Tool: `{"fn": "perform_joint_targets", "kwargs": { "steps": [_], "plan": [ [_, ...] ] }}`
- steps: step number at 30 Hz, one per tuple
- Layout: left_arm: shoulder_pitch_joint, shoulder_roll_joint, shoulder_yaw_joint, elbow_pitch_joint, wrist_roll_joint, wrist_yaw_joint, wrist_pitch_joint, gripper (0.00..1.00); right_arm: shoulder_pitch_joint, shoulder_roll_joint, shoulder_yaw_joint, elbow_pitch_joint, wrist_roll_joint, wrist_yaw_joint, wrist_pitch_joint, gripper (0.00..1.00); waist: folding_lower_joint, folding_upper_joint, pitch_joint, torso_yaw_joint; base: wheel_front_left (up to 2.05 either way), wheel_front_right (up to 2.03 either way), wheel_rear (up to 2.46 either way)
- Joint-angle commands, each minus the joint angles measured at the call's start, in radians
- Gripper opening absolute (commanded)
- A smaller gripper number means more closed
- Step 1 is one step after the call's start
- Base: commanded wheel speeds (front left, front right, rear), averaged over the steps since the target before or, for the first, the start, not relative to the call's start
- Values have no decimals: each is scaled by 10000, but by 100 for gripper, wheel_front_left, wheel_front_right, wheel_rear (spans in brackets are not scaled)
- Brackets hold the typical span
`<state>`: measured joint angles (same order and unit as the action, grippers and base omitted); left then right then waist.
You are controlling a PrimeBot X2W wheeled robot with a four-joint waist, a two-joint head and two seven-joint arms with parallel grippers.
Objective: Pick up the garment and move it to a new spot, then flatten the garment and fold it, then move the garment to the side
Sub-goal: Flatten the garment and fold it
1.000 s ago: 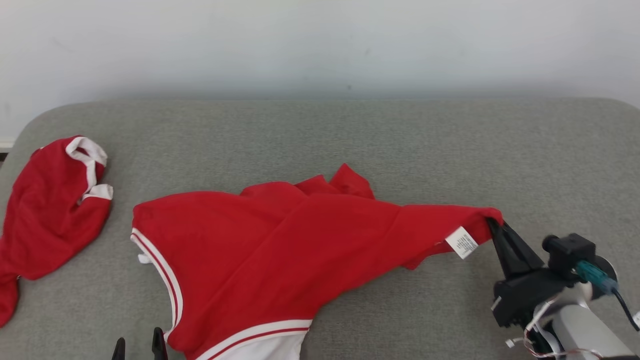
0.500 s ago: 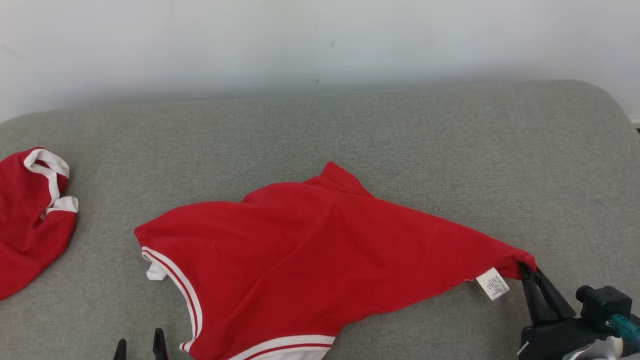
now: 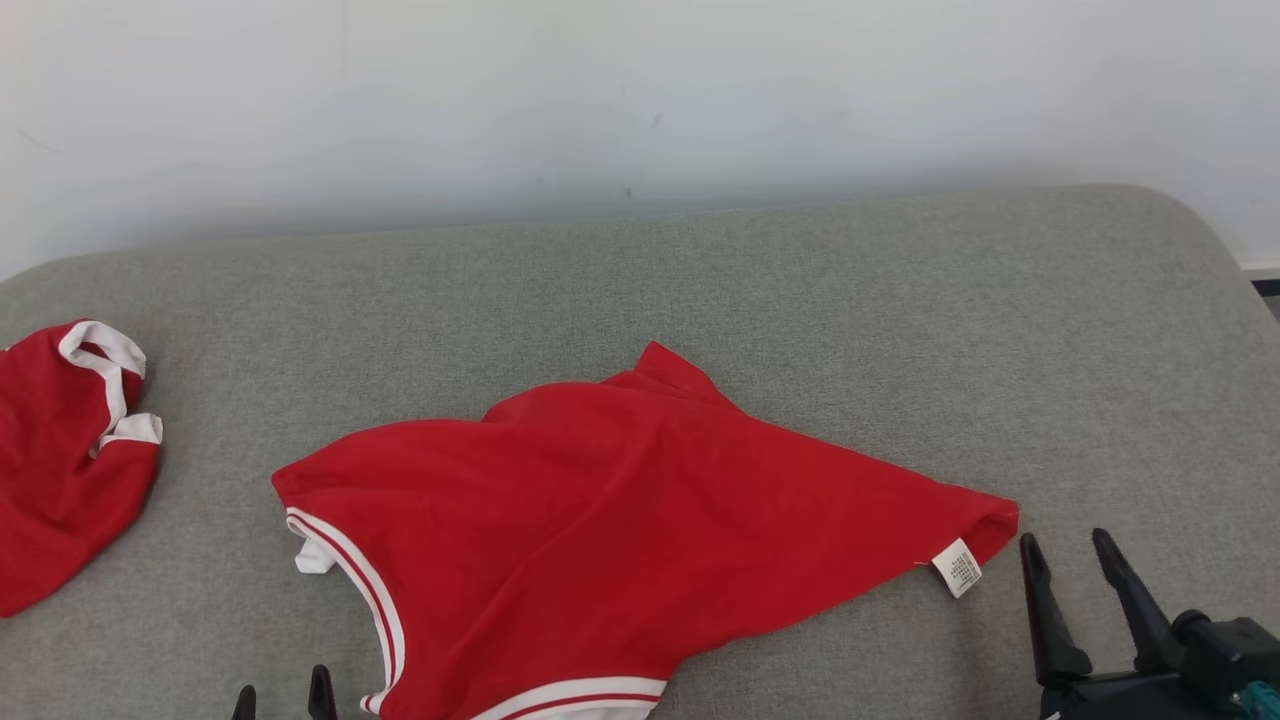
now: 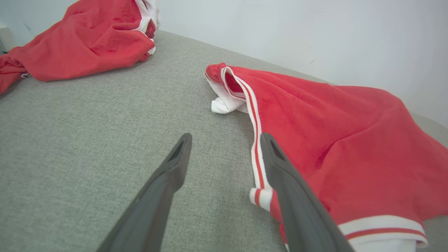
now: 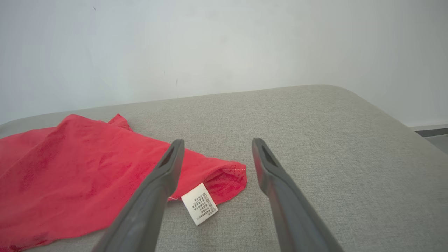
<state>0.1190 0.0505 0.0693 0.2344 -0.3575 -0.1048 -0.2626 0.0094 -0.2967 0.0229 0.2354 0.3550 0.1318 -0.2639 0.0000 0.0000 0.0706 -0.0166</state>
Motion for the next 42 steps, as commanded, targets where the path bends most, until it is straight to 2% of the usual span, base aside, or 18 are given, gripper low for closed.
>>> {"fn": "perform_joint_targets", "kwargs": {
  "steps": [1,8,16,21,29,35,36,38,42],
  "plan": [
    [68,-3,12,22,64,1,-33,100,130,150,-28,-69,-132,-23,-5,100,0,0,1,5,0,0,0],
    [104,-4,-317,196,14,-83,-33,100,40,761,-272,-109,-355,-23,-6,100,0,0,27,101,0,0,0],
    [325,3,-1443,789,-9,-180,-33,100,179,1348,-392,-134,-490,-23,-6,100,0,0,81,189,0,0,0],
    [508,2,-1984,624,260,-234,-33,100,149,1538,-436,-148,-431,-23,-6,100,0,0,235,140,0,0,0],
    [-20,-3,-1692,817,68,-259,-33,100,56,1718,-411,-95,-456,-23,-6,100,0,0,349,143,0,0,0],
    [-693,-4,-1730,1738,121,-252,-33,100,-165,1728,-260,-38,-441,-23,-6,100,0,0,473,-55,0,0,0],
    [-838,-5,-1823,1937,99,-247,-33,59,-205,1724,-257,-32,-439,-23,-6,100,0,0,504,-101,0,0,0],
    [-1170,128,-2037,2184,138,-250,-33,0,-305,1716,-289,-66,-437,-23,-6,100,0,0,570,-178,0,0,0],
    [-1714,366,-2095,1925,229,-251,-33,0,-403,1752,-354,-117,-441,-23,-6,100,0,0,747,-313,0,0,0]
  ]
}}
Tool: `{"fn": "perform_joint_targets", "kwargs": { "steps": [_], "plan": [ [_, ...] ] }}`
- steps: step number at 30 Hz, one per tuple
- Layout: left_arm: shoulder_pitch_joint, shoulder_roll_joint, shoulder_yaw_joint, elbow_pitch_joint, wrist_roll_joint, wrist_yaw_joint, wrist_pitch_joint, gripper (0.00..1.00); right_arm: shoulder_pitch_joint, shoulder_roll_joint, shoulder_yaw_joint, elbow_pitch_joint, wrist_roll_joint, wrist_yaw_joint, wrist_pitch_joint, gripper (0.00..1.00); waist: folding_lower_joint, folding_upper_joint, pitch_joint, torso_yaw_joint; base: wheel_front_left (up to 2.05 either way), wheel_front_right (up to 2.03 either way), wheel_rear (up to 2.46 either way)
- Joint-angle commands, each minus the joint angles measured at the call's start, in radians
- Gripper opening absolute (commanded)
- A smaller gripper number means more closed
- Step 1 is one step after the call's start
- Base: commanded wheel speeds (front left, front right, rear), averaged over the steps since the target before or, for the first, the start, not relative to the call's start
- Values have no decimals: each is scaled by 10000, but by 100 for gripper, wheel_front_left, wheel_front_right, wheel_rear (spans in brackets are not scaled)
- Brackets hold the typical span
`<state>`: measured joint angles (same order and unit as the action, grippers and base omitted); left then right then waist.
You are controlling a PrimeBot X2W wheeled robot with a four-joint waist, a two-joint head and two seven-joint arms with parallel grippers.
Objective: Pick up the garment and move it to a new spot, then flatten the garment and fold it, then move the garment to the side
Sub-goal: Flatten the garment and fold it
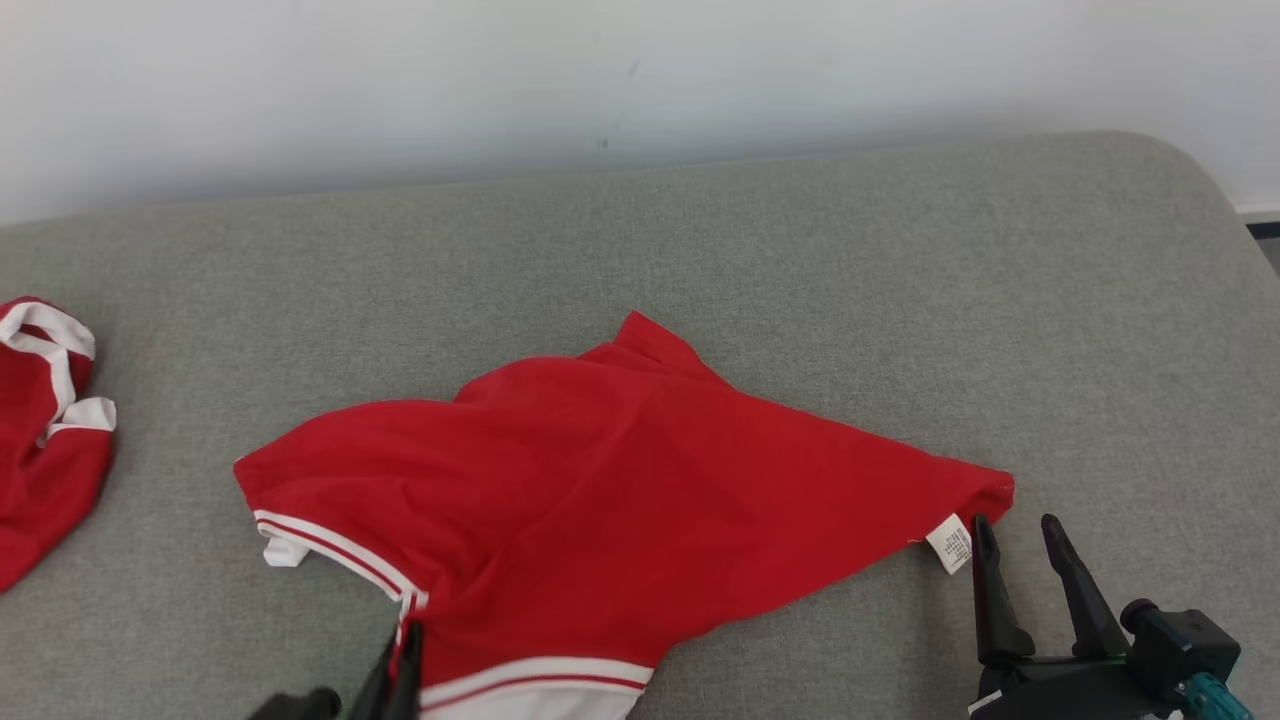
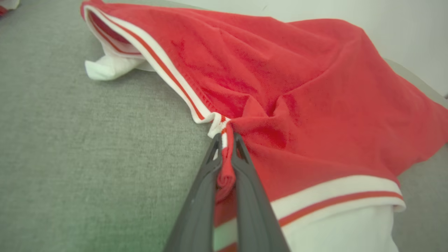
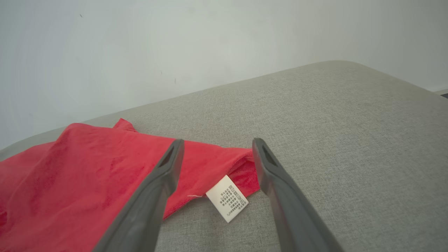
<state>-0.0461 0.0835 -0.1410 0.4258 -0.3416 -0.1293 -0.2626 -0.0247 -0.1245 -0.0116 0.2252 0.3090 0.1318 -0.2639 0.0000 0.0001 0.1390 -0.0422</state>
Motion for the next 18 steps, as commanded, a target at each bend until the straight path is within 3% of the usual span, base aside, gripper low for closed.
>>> {"fn": "perform_joint_targets", "kwargs": {
  "steps": [1,9,18],
  "plan": [
    [-236,133,47,-116,114,-6,-33,0,-93,48,-30,-29,17,-23,-6,100,0,-1,109,-82,0,0,0],
    [-1702,686,134,-690,259,-6,-33,0,-330,200,57,7,-67,-23,-6,100,0,-1,342,-305,0,0,0],
    [-2491,1248,346,291,398,4,-33,0,-497,322,126,83,-131,-23,-6,100,0,-1,349,-640,0,0,0]
  ]
}}
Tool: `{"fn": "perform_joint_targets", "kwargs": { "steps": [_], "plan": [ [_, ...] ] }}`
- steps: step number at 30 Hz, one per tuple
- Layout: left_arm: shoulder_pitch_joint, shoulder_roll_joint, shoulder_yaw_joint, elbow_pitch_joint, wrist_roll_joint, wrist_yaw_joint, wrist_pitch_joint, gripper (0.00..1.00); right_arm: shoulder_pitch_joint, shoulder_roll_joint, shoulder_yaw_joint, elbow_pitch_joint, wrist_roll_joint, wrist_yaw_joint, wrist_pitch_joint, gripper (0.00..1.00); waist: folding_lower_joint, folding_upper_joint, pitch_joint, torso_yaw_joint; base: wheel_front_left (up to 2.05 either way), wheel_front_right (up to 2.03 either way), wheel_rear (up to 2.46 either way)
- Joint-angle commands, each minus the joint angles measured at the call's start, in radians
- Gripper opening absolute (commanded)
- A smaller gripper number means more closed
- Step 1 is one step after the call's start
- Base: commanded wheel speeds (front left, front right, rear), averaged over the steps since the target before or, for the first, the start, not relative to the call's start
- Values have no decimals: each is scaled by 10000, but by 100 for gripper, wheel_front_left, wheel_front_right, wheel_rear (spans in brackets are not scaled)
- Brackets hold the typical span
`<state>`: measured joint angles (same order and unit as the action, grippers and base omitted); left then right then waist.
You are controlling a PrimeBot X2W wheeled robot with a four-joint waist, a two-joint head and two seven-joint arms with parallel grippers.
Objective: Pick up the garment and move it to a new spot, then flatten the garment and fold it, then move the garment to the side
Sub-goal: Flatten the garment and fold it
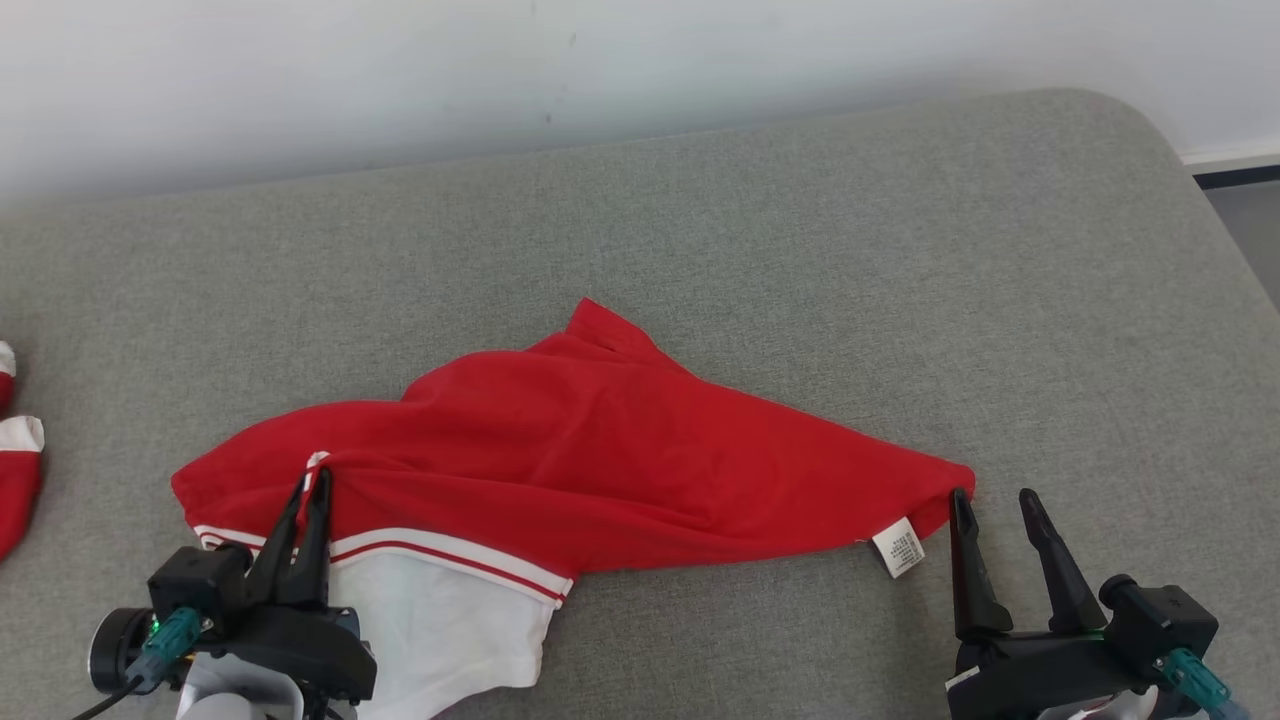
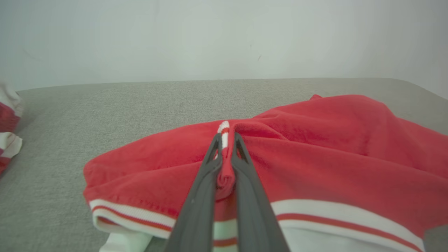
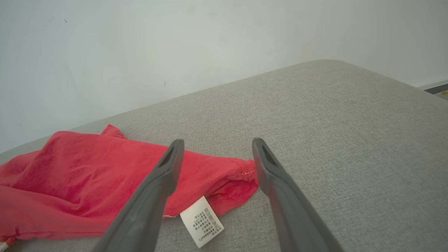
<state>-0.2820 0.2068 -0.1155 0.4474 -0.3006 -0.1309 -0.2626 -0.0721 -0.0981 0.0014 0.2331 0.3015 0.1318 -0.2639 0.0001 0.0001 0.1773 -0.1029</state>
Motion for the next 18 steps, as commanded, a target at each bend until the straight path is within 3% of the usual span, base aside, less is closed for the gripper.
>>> {"fn": "perform_joint_targets", "kwargs": {
  "steps": [1,2,3,4,18],
  "plan": [
    [-88,-15,145,158,-40,19,-33,0,21,59,-23,14,-65,-23,-6,100,-1,-1,-60,-31,0,0,0],
    [-29,-45,159,205,-27,19,-33,21,77,63,-55,30,-64,-23,-6,100,-1,-1,-94,-14,0,0,0],
    [51,-89,187,203,-6,19,-33,90,129,64,-77,48,-70,-23,-6,100,-1,-1,-123,7,0,0,0],
    [165,-154,225,171,-20,19,-33,100,176,54,-102,81,-79,-23,-6,100,-1,-1,-171,39,0,0,0],
    [2400,-1171,808,-1526,-24,18,-33,100,713,-174,-596,339,-28,-23,-6,100,-1,-1,-659,731,0,0,0]
  ]
}}
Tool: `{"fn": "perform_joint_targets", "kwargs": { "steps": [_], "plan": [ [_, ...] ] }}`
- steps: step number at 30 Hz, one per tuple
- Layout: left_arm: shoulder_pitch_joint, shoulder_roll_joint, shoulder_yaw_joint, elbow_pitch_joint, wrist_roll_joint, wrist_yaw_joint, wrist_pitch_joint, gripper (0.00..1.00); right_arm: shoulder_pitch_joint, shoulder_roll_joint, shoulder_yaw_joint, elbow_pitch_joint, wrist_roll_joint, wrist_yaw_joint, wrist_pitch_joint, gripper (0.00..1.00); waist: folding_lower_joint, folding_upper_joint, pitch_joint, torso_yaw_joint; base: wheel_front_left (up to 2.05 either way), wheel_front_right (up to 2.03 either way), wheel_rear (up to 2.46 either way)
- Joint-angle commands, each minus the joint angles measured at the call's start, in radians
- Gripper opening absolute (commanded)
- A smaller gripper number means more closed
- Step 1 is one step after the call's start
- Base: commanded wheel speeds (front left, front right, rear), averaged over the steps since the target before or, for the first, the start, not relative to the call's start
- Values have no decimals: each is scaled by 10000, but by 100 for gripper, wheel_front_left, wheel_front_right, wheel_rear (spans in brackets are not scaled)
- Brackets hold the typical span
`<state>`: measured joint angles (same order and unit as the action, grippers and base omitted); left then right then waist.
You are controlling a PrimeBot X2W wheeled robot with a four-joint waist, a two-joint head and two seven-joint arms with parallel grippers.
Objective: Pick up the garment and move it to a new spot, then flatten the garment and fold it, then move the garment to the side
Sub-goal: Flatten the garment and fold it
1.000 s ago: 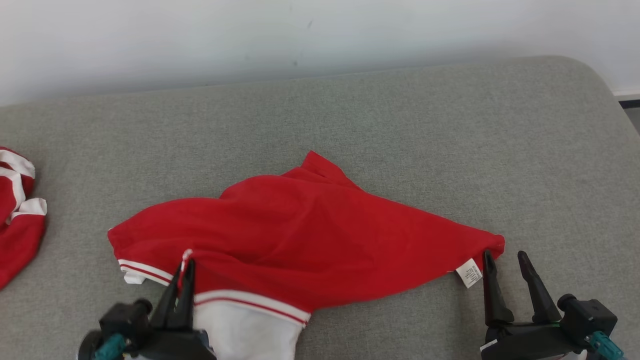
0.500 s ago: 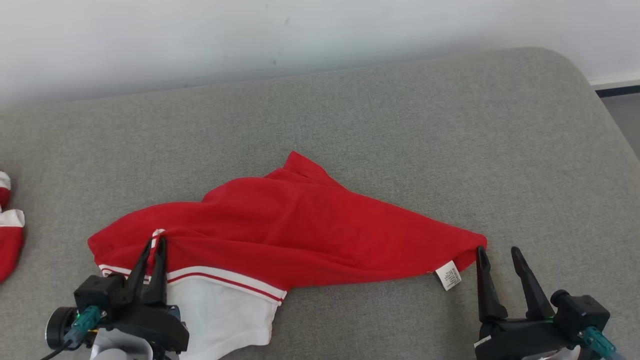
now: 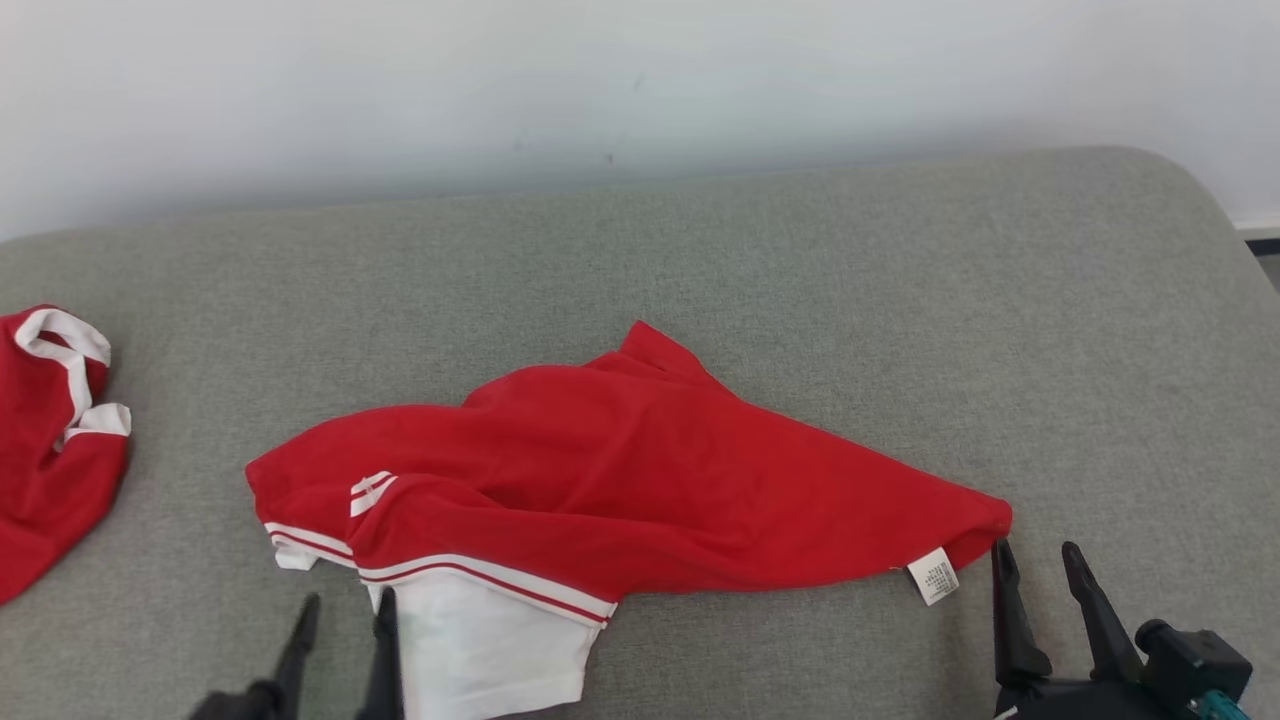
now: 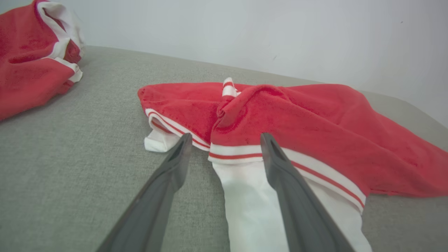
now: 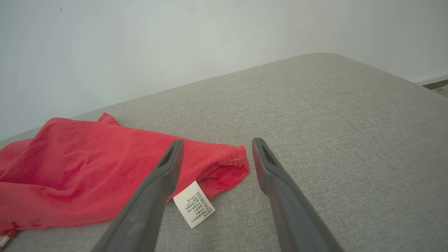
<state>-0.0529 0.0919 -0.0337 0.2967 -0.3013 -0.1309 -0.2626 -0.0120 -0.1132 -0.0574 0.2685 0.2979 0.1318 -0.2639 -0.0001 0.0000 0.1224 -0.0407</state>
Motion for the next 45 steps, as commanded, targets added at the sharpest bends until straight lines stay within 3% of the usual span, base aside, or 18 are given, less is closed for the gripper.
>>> {"fn": "perform_joint_targets", "kwargs": {
  "steps": [1,8,18,37,38,39,40,41,42,45],
  "plan": [
    [329,-93,-99,-90,-39,18,-33,100,165,-32,-76,27,10,-23,-6,100,1,0,-155,155,0,0,0],
    [1140,-284,-860,261,-235,18,-33,100,188,-104,-343,468,-151,-23,-6,100,1,0,-305,262,0,0,0],
    [1056,-374,-969,944,-346,18,-33,100,-664,-598,-126,1760,-129,-23,-6,100,1,0,-251,218,0,0,0],
    [408,-414,-1445,1793,-813,18,-30,100,-2740,-1537,1494,4832,642,-23,-5,100,1,0,299,556,0,0,0],
    [359,-416,-1503,1869,-957,18,-30,100,-2802,-1547,1601,4955,739,-23,-3,99,1,0,281,565,0,0,0],
    [320,-416,-1632,1989,-1091,18,-23,100,-2856,-1550,1732,5136,836,-23,-2,82,1,0,269,567,0,0,0],
    [307,-424,-1775,2119,-1124,18,-21,87,-2919,-1553,1862,5259,917,-23,2,28,1,0,261,563,0,0,0],
    [250,-431,-1921,2205,-1175,16,-4,42,-3012,-1563,1976,5337,1011,-23,2,7,1,0,255,561,0,0,0],
    [178,-428,-2047,2281,-1229,16,0,0,-3089,-1581,2067,5387,1089,-23,0,0,1,0,245,563,0,0,0],
    [122,-422,-2297,2380,-1346,16,-1,0,-3122,-1676,2277,5430,1256,-23,-3,0,1,0,174,571,0,0,0]
  ]
}}
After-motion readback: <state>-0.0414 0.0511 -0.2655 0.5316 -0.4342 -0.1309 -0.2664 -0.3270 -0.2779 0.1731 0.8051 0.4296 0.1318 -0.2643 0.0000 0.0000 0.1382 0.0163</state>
